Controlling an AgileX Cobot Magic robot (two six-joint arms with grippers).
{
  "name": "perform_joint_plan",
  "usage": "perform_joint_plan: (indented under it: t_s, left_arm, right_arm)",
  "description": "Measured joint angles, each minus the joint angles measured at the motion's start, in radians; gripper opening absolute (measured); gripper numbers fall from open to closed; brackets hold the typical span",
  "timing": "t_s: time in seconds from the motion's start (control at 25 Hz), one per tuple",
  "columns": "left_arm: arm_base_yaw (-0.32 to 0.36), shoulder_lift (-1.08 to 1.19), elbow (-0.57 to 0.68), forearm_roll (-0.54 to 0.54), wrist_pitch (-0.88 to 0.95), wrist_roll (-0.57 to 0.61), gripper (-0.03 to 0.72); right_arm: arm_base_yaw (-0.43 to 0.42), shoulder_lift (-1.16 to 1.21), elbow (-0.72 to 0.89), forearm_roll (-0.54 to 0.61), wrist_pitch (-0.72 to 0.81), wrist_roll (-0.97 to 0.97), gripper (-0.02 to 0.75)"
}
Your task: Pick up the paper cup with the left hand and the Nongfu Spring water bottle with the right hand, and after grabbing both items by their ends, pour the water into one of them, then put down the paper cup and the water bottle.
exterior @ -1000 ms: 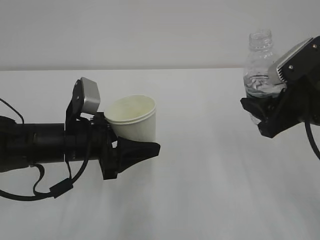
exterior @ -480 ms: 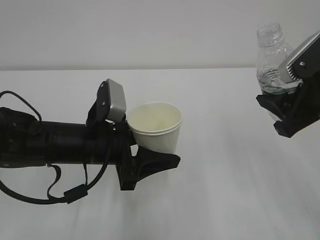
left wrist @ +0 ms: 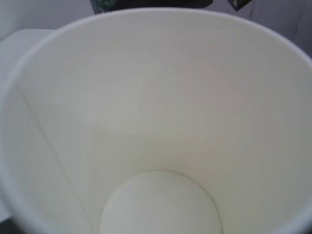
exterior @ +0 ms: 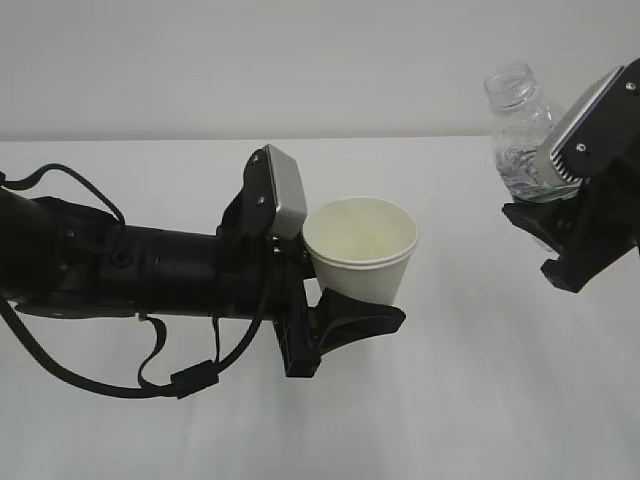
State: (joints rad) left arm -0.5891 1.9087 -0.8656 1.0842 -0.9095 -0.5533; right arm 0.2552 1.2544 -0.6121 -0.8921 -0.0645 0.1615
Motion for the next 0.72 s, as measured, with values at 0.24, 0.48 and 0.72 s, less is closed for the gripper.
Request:
perform_joint_plan:
  t_s: [0.24, 0.48, 0.72]
  left_arm:
    - [-0.013, 0.0, -0.004, -0.057, 0.012, -0.002, 0.465]
    - [-0.013, 0.0, -0.004, -0.062, 0.011, -0.007, 0.464]
    - [-0.017, 0.0, -0.004, -0.064, 0.011, -0.029, 0.464]
  right_arm:
    - [0.0, -0.002, -0.023, -0.006, 0.03, 0.0, 0.47]
    - [0.0, -0.002, -0.036, -0.033, 0.041, 0.0, 0.47]
    - [0.0, -0.002, -0.036, -0.098, 0.017, 0.0, 0.47]
